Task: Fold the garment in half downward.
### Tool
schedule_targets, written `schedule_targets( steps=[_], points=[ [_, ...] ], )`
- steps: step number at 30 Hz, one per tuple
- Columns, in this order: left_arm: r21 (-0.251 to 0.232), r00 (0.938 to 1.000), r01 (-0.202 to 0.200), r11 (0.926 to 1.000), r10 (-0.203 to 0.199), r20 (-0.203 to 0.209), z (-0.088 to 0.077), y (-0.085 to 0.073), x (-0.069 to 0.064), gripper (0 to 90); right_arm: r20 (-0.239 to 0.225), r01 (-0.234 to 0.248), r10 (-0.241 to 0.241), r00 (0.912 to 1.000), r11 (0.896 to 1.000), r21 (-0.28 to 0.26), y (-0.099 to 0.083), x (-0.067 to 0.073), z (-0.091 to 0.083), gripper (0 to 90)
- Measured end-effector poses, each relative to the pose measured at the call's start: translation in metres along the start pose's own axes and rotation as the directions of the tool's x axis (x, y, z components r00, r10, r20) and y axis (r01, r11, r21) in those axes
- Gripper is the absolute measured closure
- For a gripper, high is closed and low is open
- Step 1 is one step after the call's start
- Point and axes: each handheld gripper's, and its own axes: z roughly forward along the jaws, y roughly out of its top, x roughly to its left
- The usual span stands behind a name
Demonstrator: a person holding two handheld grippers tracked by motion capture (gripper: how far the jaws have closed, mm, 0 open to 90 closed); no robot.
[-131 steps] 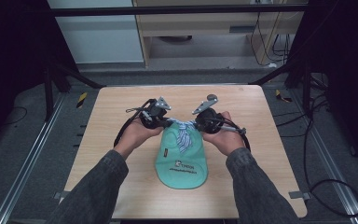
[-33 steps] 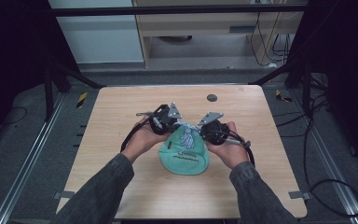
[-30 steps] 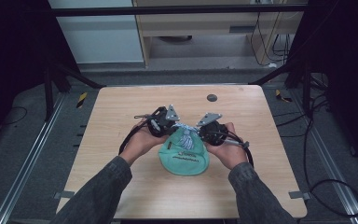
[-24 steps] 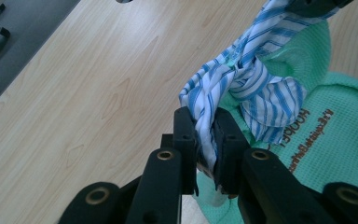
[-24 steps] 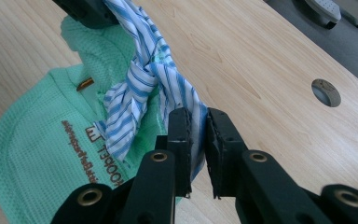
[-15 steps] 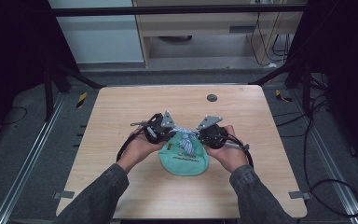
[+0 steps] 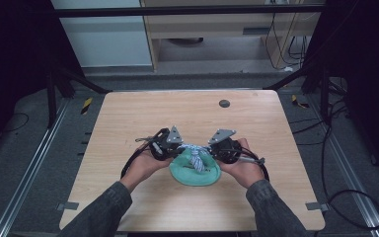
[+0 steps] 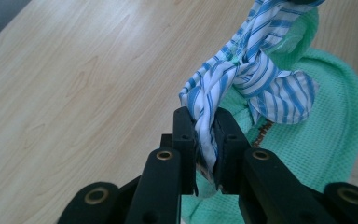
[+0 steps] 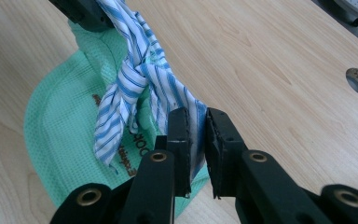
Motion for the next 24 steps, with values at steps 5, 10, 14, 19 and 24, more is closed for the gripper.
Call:
schedule_targets(
  steps=[5, 10, 14, 19, 24],
  points=[
    [-0.007, 0.9998, 0.012, 0.9999, -0.012, 0.014, -0.002, -0.005, -0.004, 81.0, -0.007, 0.01, -0.01, 0.9999, 1.0, 0.006, -0.002, 0.004, -0.002, 80.5],
    [-0.011, 0.9998, 0.011, 0.9999, -0.011, 0.018, -0.003, -0.009, -0.009, 80.9, -0.016, 0.017, -0.017, 0.9997, 1.0, 0.007, -0.005, 0.008, -0.004, 80.4],
    [-0.016, 0.9996, 0.02, 0.9997, -0.019, 0.022, -0.005, -0.011, -0.013, 80.6, -0.023, 0.022, -0.022, 0.9995, 1.0, 0.005, -0.008, 0.011, -0.005, 80.4],
    [-0.021, 0.9994, 0.024, 0.9995, -0.023, 0.027, -0.006, -0.013, -0.016, 80.6, -0.029, 0.025, -0.025, 0.9993, 1.0, 0.007, -0.012, 0.014, -0.007, 80.5],
    [-0.03, 0.9995, 0.025, 0.9992, -0.024, 0.02, -0.009, -0.015, -0.02, 77.0, -0.032, 0.021, -0.02, 0.9993, 1.0, 0.005, -0.015, 0.018, -0.007, 80.5]
  ],
)
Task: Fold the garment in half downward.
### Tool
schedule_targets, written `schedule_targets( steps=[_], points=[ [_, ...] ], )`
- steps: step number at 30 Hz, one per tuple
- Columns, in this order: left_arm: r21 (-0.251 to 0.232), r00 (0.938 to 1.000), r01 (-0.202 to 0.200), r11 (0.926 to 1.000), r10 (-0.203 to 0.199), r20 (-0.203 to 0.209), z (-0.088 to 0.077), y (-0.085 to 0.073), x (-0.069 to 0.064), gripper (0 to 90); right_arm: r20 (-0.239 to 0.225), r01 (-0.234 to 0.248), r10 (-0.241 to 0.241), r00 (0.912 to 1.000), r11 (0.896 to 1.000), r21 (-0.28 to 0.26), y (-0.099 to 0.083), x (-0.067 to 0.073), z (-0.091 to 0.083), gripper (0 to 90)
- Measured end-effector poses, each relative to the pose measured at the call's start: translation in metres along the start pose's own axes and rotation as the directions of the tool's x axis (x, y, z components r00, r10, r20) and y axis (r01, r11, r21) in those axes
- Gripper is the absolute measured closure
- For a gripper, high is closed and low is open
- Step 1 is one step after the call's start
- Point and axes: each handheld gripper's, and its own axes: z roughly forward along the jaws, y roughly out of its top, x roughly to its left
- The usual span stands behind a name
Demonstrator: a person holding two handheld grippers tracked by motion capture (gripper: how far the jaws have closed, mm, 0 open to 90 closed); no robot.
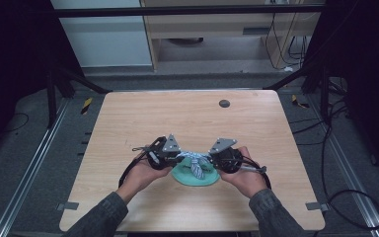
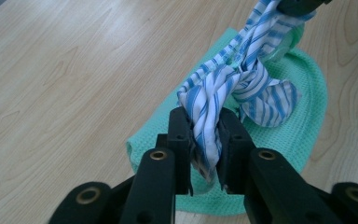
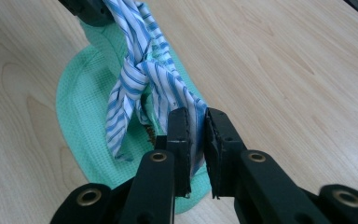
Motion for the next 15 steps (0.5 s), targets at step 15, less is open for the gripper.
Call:
schedule_targets(
  steps=[15],
  points=[
    [-0.031, 0.9992, 0.04, 0.9987, -0.04, 0.006, -0.011, -0.015, -0.009, 45.4, -0.014, 0.009, -0.009, 0.9999, 1.0, -0.004, -0.005, 0.009, -0.001, 80.4]
  ],
)
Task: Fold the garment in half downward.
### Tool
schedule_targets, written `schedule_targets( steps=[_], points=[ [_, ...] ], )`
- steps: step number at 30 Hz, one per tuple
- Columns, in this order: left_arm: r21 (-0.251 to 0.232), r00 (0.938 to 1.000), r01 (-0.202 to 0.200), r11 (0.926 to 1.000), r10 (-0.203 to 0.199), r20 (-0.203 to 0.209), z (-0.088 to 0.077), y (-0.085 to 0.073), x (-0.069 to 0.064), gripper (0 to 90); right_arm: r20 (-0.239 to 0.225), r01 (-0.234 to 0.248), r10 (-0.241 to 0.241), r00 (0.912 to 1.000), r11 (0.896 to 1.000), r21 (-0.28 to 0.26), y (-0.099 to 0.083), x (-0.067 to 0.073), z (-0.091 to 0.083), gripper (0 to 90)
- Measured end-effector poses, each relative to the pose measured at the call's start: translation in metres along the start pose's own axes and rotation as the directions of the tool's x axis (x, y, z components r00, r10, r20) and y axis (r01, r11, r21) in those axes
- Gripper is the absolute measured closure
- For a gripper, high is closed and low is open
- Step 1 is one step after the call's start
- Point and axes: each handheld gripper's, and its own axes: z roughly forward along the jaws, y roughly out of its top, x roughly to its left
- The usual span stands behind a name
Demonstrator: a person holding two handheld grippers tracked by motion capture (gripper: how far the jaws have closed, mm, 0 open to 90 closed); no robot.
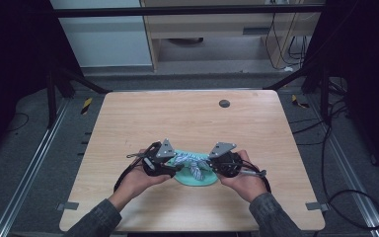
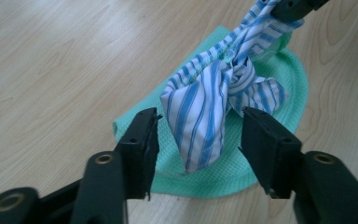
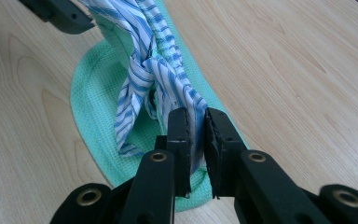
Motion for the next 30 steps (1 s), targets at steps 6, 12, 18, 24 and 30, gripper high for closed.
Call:
schedule_targets(
  steps=[6, 12, 18, 24, 30],
  points=[
    [-0.013, 0.9998, 0.017, 0.9998, -0.017, 0.011, -0.007, -0.003, 0.002, 37.2, -0.005, 0.003, -0.003, 1.0, 1.0, -0.001, -0.001, 0.002, 0.0, 80.4],
    [-0.023, 0.9992, 0.021, 0.9995, -0.02, 0.035, -0.013, 0.001, 0.007, 41.8, -0.013, 0.011, -0.011, 0.9999, 1.0, 0.0, 0.0, 0.003, -0.001, 80.3],
    [-0.033, 0.9984, 0.024, 0.9992, -0.022, 0.053, -0.017, 0.004, 0.011, 47.2, -0.018, 0.007, -0.007, 0.9998, 1.0, 0.0, -0.001, 0.004, -0.002, 80.5],
    [-0.011, 0.9976, 0.025, 0.9996, -0.024, 0.065, -0.009, 0.003, 0.014, 48.0, -0.025, 0.017, -0.017, 0.9995, 1.0, 0.002, -0.003, 0.006, -0.003, 80.6],
    [0.03, 0.9953, 0.015, 0.9994, -0.018, 0.095, 0.004, 0.003, 0.013, 51.6, -0.033, 0.015, -0.015, 0.9994, 1.0, -0.001, -0.006, 0.008, -0.003, 80.7]
  ],
)
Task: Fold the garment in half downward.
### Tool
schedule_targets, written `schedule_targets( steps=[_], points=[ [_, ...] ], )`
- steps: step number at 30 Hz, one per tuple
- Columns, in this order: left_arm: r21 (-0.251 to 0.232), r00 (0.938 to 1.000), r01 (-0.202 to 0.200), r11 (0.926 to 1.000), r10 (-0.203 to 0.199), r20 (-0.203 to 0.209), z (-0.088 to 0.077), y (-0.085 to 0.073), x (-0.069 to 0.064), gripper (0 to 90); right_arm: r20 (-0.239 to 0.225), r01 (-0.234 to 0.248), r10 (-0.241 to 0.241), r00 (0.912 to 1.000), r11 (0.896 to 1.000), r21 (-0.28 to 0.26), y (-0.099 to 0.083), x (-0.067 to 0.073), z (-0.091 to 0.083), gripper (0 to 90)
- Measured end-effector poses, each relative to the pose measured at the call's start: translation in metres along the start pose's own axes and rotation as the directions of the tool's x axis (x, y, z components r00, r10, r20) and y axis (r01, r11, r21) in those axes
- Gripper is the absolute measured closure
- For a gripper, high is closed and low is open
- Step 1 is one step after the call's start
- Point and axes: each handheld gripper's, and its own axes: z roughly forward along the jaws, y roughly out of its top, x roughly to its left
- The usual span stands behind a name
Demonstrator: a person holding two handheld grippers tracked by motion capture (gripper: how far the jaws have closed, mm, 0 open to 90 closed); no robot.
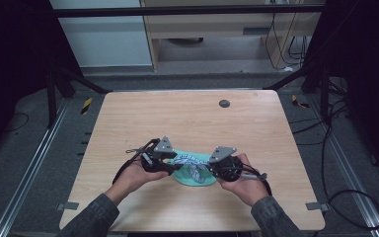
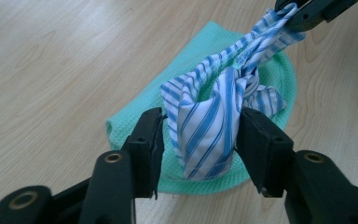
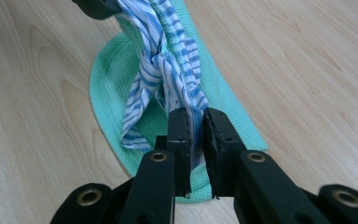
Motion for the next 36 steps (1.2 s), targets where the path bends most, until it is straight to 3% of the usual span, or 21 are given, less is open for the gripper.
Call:
schedule_targets(
  steps=[5, 11, 18, 21, 30, 36],
  points=[
    [0.004, 0.9999, -0.01, 0.9999, 0.01, -0.004, 0.004, -0.003, -0.004, 59.9, -0.005, 0.002, -0.002, 1.0, 1.0, -0.003, -0.001, 0.002, -0.001, 80.4],
    [-0.002, 0.9997, -0.025, 0.9997, 0.024, -0.005, 0.003, -0.015, -0.014, 59.9, -0.026, -0.001, 0.001, 0.9997, 1.0, 0.004, -0.008, 0.009, 0.001, 77.2],
    [-0.007, 0.9995, -0.032, 0.9995, 0.032, -0.008, 0.002, -0.026, -0.019, 62.3, -0.048, -0.02, 0.022, 0.9986, 0.999, 0.029, -0.014, 0.019, 0.01, 61.3],
    [-0.016, 0.9993, -0.038, 0.9991, 0.038, -0.005, 0.001, -0.029, -0.022, 64.1, -0.051, -0.023, 0.024, 0.9984, 0.999, 0.026, -0.015, 0.021, 0.013, 58.6],
    [-0.003, 0.9987, -0.05, 0.9987, 0.05, -0.01, 0.005, -0.044, -0.029, 68.6, -0.064, -0.019, 0.021, 0.9978, 1.0, 0.022, -0.019, 0.029, 0.018, 60.1],
    [-0.006, 0.9983, -0.051, 0.9987, 0.051, -0.029, 0.009, -0.05, -0.032, 76.8, -0.077, 0.01, -0.009, 0.997, 1.0, 0.014, -0.024, 0.032, 0.019, 76.2]
  ],
)
